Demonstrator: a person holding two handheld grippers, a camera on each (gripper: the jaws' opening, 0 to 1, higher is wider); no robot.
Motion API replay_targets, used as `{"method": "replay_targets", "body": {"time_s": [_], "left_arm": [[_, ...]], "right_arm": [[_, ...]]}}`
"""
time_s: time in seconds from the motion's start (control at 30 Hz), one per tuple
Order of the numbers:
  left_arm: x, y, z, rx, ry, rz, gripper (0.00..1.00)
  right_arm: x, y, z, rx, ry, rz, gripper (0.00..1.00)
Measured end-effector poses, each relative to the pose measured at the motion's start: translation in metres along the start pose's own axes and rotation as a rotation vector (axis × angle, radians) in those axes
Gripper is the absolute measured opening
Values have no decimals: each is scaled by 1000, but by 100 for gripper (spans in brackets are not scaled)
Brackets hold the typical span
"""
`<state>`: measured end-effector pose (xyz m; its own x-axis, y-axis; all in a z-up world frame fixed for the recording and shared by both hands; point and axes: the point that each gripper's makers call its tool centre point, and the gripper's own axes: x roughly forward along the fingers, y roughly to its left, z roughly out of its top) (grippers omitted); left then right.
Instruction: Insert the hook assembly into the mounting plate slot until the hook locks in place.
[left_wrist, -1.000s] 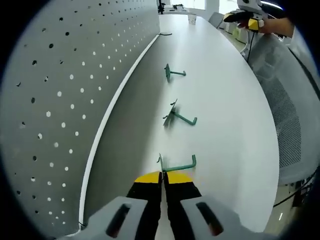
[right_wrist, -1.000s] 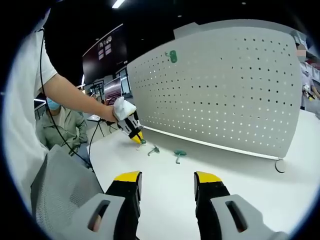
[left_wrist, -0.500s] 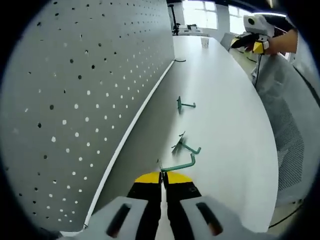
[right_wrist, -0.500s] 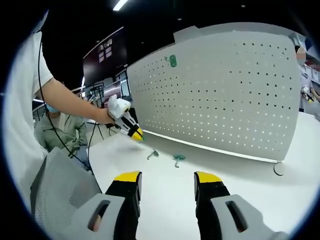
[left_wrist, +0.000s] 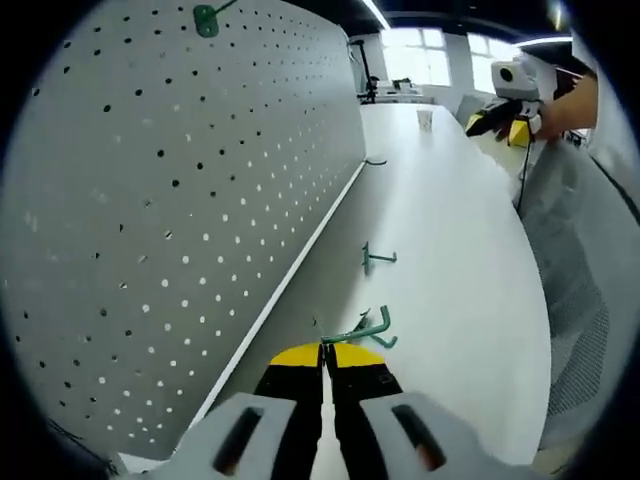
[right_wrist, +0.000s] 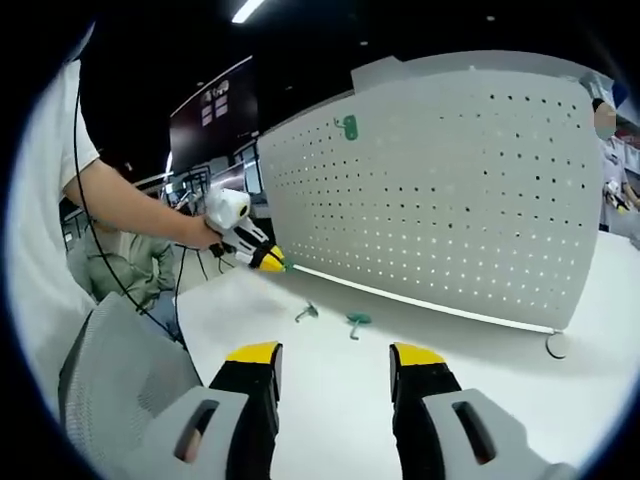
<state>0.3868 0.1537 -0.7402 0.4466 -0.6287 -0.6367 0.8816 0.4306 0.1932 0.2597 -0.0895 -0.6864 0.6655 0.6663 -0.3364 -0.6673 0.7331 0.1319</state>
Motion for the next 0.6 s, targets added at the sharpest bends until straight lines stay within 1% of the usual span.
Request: {"method": "replay_targets", "body": {"time_s": [0.17,0.27,0.33,0.4,0.47,0.53,0.57,0.6], "left_arm": [[-10,0,11,-43,-56,41,1],[-16,-2,18,-54,-89,60,1],[-18,-5,22,-83,-113,57,1],[-20,-6,25,-78,-126,76,1],[-22,-10,33,-96,-168,79,1],[-26,-12,40,-101,-194,92,1],[-27,-14,43,-117,-211,101,1],[-28,-14,44,-104,-213,112,1]], "right_arm": [[1,2,-1,-11,8,6,42],[1,3,-1,-15,11,6,43],[1,3,-1,-21,12,6,43],[1,2,-1,-21,11,5,44],[2,3,-1,-22,12,6,44],[2,2,1,-22,1,4,44],[1,1,3,-22,-9,1,44],[1,1,4,-19,-11,1,45]]}}
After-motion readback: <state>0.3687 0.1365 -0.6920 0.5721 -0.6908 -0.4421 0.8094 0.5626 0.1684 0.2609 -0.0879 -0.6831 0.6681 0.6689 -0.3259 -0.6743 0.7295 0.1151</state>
